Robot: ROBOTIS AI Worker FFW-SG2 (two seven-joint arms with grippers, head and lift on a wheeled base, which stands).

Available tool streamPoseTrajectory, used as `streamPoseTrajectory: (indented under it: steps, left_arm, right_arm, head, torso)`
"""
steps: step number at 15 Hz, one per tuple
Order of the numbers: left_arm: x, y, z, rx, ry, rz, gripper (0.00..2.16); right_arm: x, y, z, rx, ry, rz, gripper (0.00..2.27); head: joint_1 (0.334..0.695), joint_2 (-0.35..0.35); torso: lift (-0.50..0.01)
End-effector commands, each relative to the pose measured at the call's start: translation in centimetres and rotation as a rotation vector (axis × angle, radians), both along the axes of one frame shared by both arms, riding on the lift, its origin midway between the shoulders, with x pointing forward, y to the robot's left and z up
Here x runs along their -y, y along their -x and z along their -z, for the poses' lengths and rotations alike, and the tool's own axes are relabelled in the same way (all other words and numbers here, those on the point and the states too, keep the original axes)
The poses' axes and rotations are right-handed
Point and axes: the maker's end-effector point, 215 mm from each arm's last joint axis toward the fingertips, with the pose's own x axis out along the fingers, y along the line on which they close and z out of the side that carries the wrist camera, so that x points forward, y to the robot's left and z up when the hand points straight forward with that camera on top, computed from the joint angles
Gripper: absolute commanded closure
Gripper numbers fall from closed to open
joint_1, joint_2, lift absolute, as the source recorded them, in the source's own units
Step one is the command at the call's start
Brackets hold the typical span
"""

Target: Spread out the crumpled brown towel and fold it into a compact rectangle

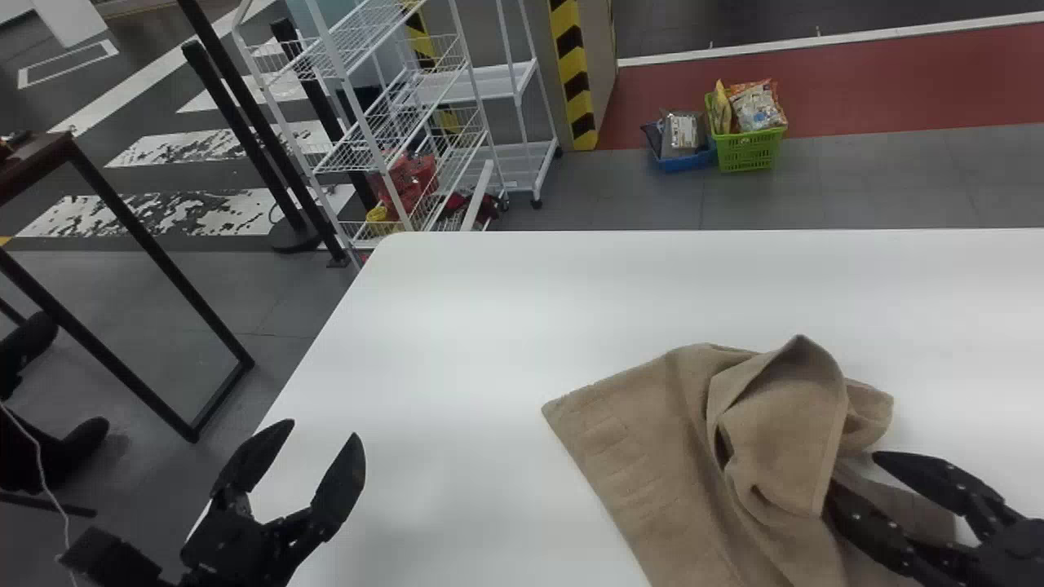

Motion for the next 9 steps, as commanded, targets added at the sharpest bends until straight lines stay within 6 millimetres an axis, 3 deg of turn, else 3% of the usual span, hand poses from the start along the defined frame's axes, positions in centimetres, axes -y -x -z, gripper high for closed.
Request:
streamPoseTrajectory:
  steps: [1, 9]
  left_arm:
    - [0.02, 0.04, 0.10, -0.001, 0.003, -0.002, 0.12]
    - [-0.02, 0.08, 0.22, -0.002, 0.006, -0.003, 0.12]
  right_arm:
    - [-0.13, 0.00, -0.03, -0.002, 0.000, -0.009, 0.62]
    - [-0.27, 0.09, 0.93, -0.035, 0.004, -0.014, 0.67]
  head:
    - [0.695, 0.350]
    - [0.695, 0.350]
  torso:
    - [-0.127]
    - [-0.127]
